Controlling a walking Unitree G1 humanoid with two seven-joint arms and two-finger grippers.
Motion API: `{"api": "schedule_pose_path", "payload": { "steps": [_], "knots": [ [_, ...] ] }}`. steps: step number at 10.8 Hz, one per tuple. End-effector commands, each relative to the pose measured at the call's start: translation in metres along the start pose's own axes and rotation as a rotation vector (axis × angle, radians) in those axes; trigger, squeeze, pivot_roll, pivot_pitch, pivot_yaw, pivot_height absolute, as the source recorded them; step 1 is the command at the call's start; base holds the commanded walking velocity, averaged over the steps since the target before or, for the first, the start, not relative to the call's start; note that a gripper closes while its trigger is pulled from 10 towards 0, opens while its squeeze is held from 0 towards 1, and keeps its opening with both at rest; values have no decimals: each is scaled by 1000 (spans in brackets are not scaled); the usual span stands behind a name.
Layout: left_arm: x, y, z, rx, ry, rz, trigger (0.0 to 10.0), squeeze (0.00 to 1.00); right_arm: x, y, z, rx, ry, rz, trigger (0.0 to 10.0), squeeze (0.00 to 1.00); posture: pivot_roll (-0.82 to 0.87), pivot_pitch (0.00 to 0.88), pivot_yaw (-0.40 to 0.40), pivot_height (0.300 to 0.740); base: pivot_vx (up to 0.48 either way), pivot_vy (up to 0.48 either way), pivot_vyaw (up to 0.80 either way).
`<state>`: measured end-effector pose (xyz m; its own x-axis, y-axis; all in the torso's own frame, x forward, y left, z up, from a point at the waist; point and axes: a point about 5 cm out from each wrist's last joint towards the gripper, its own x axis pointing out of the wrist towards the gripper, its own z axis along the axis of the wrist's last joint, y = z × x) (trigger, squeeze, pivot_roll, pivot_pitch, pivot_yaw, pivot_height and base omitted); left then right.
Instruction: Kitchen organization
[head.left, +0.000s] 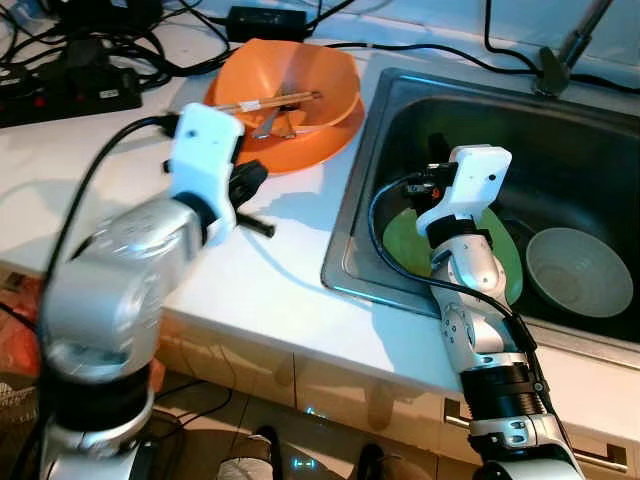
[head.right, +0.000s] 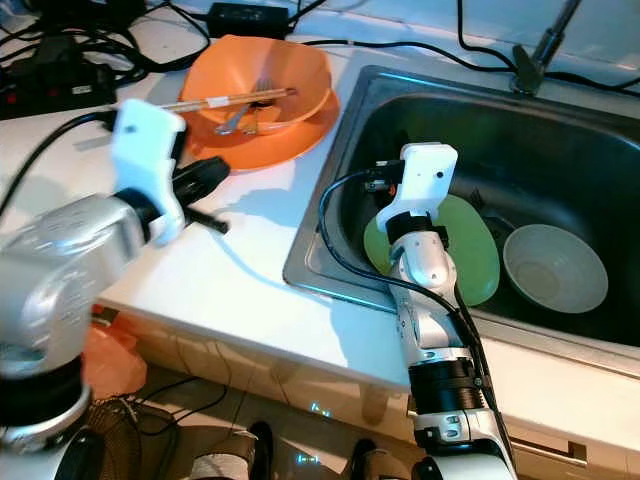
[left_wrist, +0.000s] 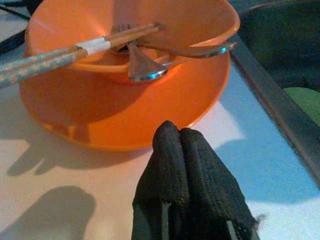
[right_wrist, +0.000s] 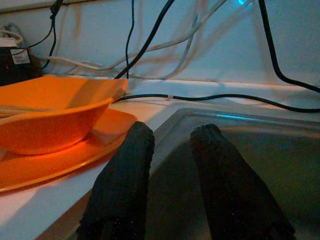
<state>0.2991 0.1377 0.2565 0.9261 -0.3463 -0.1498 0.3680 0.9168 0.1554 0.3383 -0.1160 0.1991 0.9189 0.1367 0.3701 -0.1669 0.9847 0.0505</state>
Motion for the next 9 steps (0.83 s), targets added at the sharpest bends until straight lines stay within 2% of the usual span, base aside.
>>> {"api": "schedule_pose_path", "payload": {
  "steps": [1, 3, 4, 5, 7, 9],
  "knots": [
    [5, -1, -1, 19, -1, 7, 10000, 0, -7, -4, -13, 12, 45, -15, 10000, 0, 278, 197, 6, 740, 0, 0, 0],
    [25, 2, -22, 1, 27, 28, 10000, 0, -8, -4, -13, 9, 43, -18, 10000, 0, 261, 195, 7, 740, 0, 0, 0],
    [29, 3, -26, -13, 26, 30, 10000, 0, -8, -5, -13, 9, 42, -19, 10000, 0, 260, 194, 7, 740, 0, 0, 0],
    [39, 7, -32, -21, 21, 54, 10000, 0, -9, -5, -13, 8, 41, -22, 10000, 0, 250, 195, 9, 740, 0, 0, 0],
    [47, 9, -27, -23, -12, 65, 10000, 0, -11, -5, -13, 7, 40, -27, 10000, 0, 240, 197, 13, 740, 0, 0, 0],
    [46, 5, -14, -20, -44, 37, 10000, 0, -13, -7, -12, 5, 40, -34, 10000, 0, 231, 203, 19, 740, 0, 0, 0]
  ]
}}
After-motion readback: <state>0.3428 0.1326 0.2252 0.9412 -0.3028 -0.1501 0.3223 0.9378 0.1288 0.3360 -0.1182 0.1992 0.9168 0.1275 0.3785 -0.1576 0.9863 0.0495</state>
